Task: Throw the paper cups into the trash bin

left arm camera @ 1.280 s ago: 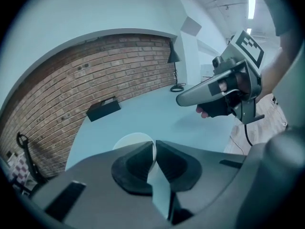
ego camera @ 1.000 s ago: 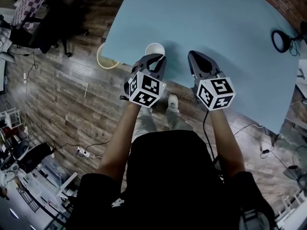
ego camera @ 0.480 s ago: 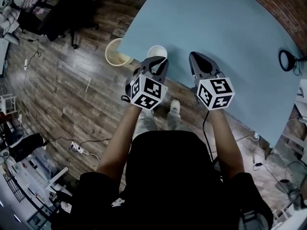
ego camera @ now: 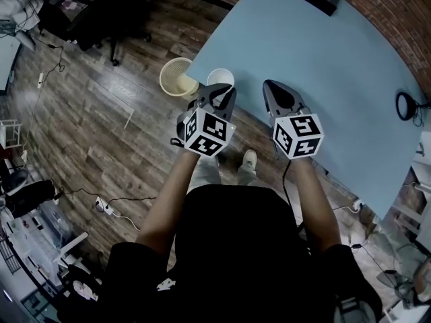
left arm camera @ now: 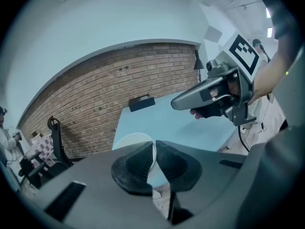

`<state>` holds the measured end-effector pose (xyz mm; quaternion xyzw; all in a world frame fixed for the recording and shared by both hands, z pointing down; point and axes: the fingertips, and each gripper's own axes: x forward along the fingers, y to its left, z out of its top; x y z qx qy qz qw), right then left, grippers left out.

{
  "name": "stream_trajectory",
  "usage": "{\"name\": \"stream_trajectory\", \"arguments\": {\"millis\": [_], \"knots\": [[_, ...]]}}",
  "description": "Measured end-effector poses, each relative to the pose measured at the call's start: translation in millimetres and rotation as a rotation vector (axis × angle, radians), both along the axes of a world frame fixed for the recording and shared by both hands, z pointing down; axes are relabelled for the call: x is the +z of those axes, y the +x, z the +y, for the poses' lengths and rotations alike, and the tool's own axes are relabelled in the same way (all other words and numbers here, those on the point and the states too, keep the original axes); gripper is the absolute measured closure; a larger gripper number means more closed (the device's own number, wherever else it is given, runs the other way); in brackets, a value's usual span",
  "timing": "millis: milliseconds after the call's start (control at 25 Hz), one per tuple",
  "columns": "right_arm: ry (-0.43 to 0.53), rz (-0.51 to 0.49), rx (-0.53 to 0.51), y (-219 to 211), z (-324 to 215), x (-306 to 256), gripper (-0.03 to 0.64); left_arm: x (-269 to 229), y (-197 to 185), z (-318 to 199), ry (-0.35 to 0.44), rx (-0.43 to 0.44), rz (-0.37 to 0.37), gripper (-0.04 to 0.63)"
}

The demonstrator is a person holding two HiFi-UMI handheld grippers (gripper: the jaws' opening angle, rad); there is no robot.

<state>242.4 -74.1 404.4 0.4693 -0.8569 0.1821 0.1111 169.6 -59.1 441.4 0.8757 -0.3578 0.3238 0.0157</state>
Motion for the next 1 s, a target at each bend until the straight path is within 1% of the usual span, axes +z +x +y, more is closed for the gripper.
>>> {"name": "stream_trajectory", "arguments": {"millis": [160, 360, 680, 1000], "knots": [[0.005, 0.009, -0.032, -27.5, -6.7, -2.7, 0.612, -0.5, -28.2, -4.5, 0.006, -0.031, -0.001, 0.566], [0.002, 0.023, -0.085, -62.8, -21.6, -2.6, 0.612, -3.7, -64.8, -16.7, 0.027, -0.075, -0.019, 0.566], [0.005, 0.043, -0.173, -140.7, -42.9, 2.5, 0.612, 1.5, -143.9, -31.3, 0.023, -0.165, 0.001, 0.565], [0.016, 0.072, -0.221, -213.8, -62.4, 0.2, 0.612, 3.7, -219.4, -47.7, 0.014, -0.195, 0.011, 0.565]]}}
